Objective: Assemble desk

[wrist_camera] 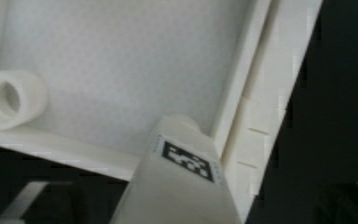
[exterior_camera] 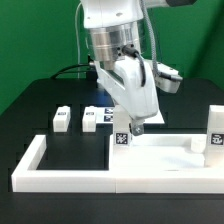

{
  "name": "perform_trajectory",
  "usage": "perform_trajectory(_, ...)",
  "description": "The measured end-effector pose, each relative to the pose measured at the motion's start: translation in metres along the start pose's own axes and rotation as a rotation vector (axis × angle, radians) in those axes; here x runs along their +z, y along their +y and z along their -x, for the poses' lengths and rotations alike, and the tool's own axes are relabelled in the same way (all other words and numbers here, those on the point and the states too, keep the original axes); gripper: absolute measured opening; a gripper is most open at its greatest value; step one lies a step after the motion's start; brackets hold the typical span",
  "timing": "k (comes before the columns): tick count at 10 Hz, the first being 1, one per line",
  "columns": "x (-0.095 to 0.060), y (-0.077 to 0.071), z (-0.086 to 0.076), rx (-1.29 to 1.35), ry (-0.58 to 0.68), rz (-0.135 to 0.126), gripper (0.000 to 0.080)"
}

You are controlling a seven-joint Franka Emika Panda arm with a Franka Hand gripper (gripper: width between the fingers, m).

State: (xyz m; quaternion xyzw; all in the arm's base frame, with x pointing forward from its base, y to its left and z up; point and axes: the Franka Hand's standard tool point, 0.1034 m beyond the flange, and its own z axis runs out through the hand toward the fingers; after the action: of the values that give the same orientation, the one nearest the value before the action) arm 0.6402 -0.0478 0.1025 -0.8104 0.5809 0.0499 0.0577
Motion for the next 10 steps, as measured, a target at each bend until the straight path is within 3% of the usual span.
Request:
perform_trajectory(3,-0.0001,0.0035,-0.0052,-0.548,0.028,0.034,0.0649)
perform_trajectory(6,0.0022,0.0048,-0.0055,-0.613,0.031,0.035,0.0630)
perform_trajectory(7,0.0023,0.0049,-0.0055,-0.590,0.031,0.035,0.0504)
perform_trajectory(8,0.0023,0.0049,-0.0056,-0.586,0.031,0.035,0.0504)
perform_trajectory(9,0.0022,0.0051,-0.0060,-0.531,0.032,0.034,0.0299)
perform_trajectory(10,0.0023,0.0052,-0.0062,-0.434,0.034,0.032,0.0299)
